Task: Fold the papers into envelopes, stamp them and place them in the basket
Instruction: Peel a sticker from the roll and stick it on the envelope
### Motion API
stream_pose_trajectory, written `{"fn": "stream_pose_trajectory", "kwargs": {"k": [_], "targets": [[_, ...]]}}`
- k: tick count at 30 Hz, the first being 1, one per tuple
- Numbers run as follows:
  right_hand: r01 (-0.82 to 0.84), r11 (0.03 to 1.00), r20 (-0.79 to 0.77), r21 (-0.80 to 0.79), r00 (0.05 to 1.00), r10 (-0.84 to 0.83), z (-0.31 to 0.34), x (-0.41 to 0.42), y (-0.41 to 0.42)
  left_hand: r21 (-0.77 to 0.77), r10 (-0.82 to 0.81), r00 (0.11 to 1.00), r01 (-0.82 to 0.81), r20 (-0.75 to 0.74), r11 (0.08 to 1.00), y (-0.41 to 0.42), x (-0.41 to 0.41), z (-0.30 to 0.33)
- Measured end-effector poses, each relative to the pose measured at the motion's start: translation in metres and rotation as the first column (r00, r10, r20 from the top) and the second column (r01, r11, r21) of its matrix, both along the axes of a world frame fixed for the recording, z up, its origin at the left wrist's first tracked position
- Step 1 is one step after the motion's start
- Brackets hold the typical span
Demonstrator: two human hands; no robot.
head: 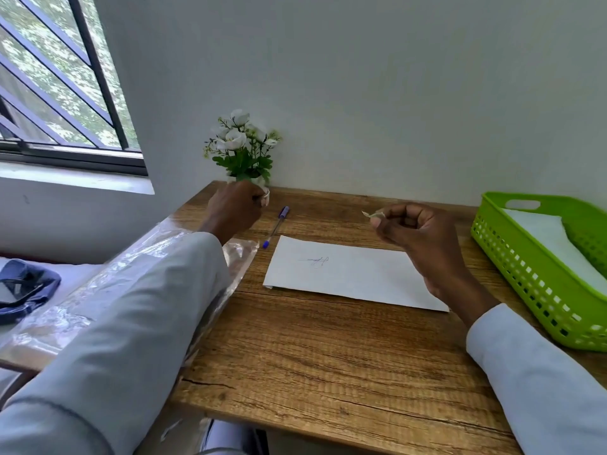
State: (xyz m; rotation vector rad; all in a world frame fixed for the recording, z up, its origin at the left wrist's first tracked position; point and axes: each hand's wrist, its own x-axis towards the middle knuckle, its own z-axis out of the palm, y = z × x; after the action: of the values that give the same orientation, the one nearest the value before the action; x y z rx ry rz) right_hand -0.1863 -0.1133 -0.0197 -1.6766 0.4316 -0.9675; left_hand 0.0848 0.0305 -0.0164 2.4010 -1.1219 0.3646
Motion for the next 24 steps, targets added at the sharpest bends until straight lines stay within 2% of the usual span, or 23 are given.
{"fn": "stream_pose_trajectory", "kwargs": {"k": [3, 7, 11, 15, 20, 24], "targets": [[-0.014, 0.999, -0.042, -0.029, 0.999, 0.013, 0.000, 0.001, 0.003, 0.122, 0.009, 1.000, -0.012, 0.021, 0.993, 0.011, 0.011, -0.004], [-0.057, 0.997, -0.083, -0.053, 0.995, 0.052, 0.002, 0.001, 0.009, 0.111, 0.127, 0.991, -0.130, 0.032, 0.985, 0.025, 0.017, -0.007], [0.003, 1.000, -0.070, -0.016, 0.998, -0.004, 0.001, 0.004, 0.009, 0.120, 0.176, 0.982, -0.184, 0.072, 0.976, 0.029, 0.021, -0.008], [0.026, 1.000, -0.065, 0.003, 0.998, -0.026, 0.000, 0.002, 0.005, 0.127, 0.167, 0.982, -0.178, 0.093, 0.976, 0.031, 0.021, -0.009], [0.071, 0.996, -0.068, 0.052, 0.995, -0.068, -0.002, 0.003, 0.001, 0.161, 0.133, 0.991, -0.135, 0.027, 0.978, 0.030, 0.024, -0.009], [0.093, 0.989, -0.067, 0.113, 0.994, -0.086, -0.002, 0.003, -0.002, 0.126, 0.127, 0.990, -0.135, 0.065, 0.983, 0.030, 0.016, -0.005]]}}
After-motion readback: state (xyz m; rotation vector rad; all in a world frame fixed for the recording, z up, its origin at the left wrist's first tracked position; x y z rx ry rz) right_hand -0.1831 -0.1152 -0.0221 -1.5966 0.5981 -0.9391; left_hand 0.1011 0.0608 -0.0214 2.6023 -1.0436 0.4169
